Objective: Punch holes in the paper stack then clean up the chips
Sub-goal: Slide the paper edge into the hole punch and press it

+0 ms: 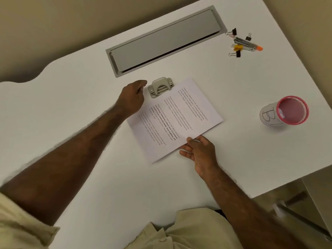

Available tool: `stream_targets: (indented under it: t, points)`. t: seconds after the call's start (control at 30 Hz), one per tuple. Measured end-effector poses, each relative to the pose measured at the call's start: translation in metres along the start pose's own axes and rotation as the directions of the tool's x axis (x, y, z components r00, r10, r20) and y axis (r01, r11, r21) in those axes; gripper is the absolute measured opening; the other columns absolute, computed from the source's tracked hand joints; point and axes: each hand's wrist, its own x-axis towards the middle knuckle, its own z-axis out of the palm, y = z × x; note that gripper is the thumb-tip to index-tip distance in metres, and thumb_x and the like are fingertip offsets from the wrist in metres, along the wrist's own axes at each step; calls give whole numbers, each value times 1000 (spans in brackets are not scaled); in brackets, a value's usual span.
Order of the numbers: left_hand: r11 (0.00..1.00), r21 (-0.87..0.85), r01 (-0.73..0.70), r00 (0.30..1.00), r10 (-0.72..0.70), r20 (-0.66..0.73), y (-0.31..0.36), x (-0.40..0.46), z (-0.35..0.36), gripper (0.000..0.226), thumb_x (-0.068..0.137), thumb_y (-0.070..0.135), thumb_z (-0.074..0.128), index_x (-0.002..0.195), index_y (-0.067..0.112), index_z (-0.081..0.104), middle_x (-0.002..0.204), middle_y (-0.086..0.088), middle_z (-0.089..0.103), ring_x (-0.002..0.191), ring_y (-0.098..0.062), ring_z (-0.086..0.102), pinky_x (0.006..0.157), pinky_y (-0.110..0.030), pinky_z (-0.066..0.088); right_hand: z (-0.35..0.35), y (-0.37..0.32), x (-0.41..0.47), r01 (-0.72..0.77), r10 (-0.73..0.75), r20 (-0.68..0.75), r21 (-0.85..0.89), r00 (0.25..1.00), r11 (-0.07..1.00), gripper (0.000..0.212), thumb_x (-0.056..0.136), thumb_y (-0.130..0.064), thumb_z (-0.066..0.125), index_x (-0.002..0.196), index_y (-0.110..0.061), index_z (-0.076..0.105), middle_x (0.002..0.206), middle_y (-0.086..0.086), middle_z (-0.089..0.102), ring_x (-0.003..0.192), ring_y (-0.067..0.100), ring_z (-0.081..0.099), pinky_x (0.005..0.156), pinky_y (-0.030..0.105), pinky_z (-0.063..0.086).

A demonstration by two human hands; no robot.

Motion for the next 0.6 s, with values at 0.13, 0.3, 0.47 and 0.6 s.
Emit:
stream_targets:
  t: [0.13, 0.3, 0.47, 0.6]
  points:
    - [999, 40, 2, 998, -5, 56, -4, 7, 2, 34, 108, 0, 34, 130, -11, 58, 134, -33, 63, 128, -49, 57, 106, -51, 47, 9, 2, 1, -8, 9, -24, 19, 1000, 1000, 11, 101, -5, 65, 108, -9, 73, 93, 9, 81, 81, 28, 81, 65, 38, 64]
    - [998, 53, -17, 997, 14, 70, -13, 12, 2, 28, 108, 1, 35, 115, -1, 62, 116, -19, 68, 108, -38, 61, 84, -34, 42, 17, 2, 1, -12, 14, -40, 37, 999, 999, 9, 101, -6, 66, 107, -9, 72, 94, 11, 80, 80, 27, 82, 61, 36, 64]
    - [997, 57, -42, 996, 37, 86, -25, 9, 0, 22, 104, -1, 34, 98, 9, 53, 101, -17, 65, 91, -31, 56, 77, -33, 38, 22, 2, -2, -13, 15, -42, 56, 999, 998, 11, 101, -7, 67, 109, -12, 72, 96, 12, 82, 85, 29, 82, 63, 37, 65]
    - [1000, -25, 4, 995, -2, 99, -26, 11, 0, 34, 105, -2, 37, 128, -4, 62, 131, -20, 70, 116, -34, 64, 98, -38, 47, 27, 4, -3, -14, 16, -48, 59, 999, 998, 14, 102, -8, 67, 116, -9, 70, 103, 17, 79, 86, 29, 82, 65, 38, 66]
